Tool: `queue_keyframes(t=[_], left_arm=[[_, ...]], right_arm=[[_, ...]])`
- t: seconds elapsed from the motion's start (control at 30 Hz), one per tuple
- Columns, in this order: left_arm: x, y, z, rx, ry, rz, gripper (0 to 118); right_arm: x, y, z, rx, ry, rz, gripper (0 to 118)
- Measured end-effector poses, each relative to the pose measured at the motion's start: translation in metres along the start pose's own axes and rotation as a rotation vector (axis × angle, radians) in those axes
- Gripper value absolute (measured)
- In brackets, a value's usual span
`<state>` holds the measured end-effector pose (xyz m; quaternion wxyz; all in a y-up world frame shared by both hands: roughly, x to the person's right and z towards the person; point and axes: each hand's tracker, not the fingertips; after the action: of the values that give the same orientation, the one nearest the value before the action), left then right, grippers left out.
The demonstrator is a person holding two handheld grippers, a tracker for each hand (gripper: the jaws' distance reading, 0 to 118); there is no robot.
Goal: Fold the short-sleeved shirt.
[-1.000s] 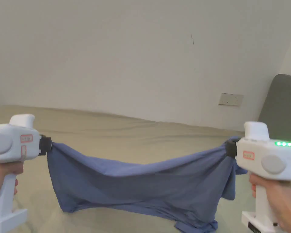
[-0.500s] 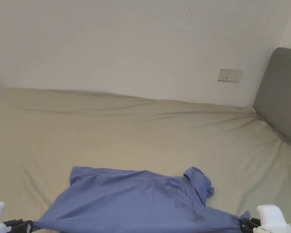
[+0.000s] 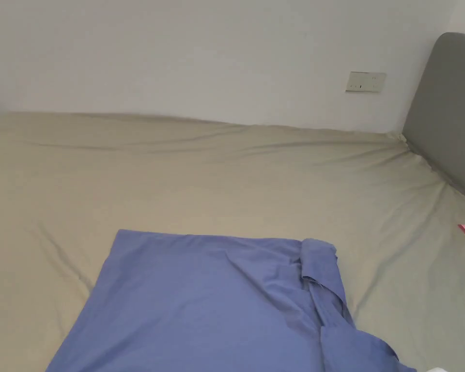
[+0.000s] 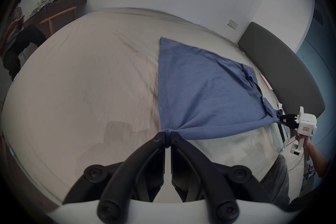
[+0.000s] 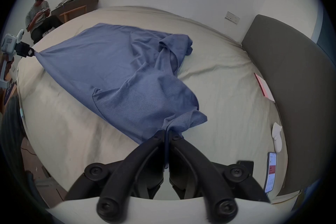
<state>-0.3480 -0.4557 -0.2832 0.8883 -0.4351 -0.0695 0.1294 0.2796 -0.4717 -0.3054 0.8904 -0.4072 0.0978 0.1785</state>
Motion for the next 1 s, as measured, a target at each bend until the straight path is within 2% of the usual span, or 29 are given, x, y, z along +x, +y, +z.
queue_keyframes(t=[0.13, 0.2, 0.3, 0.4, 0.47, 0.57, 0.63, 0.7, 0.9, 1.0], left_arm=[[-0.004, -0.029, 0.006, -0.065, 0.012, 0.009, 4], [-0.005, -0.041, 0.015, -0.082, -0.019, 0.065, 3], [-0.004, -0.056, 0.031, -0.094, 0.026, 0.026, 0], [-0.016, -0.063, 0.044, -0.107, 0.019, 0.076, 0], [-0.022, -0.064, 0.044, -0.112, 0.040, 0.079, 0], [-0.028, -0.066, 0.031, -0.111, 0.085, 0.076, 0], [-0.027, -0.066, 0.023, -0.107, 0.055, 0.107, 0], [-0.018, -0.065, 0.015, -0.102, 0.024, 0.092, 0], [0.004, -0.058, -0.008, -0.119, -0.011, 0.041, 0], [-0.002, -0.066, -0.018, -0.134, -0.046, 0.027, 0]], right_arm=[[-0.009, -0.023, 0.003, -0.051, 0.046, 0.017, 6], [-0.012, -0.030, 0.007, -0.056, 0.039, 0.035, 6], [-0.009, -0.040, 0.016, -0.071, 0.064, 0.025, 6], [-0.011, -0.044, 0.026, -0.073, 0.090, 0.021, 6], [-0.018, -0.043, 0.030, -0.077, 0.095, 0.058, 6], [-0.028, -0.045, 0.021, -0.089, 0.057, 0.165, 6], [-0.028, -0.049, 0.009, -0.118, 0.072, 0.154, 6], [-0.030, -0.056, -0.002, -0.152, 0.053, 0.201, 6], [-0.026, -0.061, -0.003, -0.147, 0.068, 0.166, 6], [-0.027, -0.066, 0.008, -0.150, 0.063, 0.248, 6]])
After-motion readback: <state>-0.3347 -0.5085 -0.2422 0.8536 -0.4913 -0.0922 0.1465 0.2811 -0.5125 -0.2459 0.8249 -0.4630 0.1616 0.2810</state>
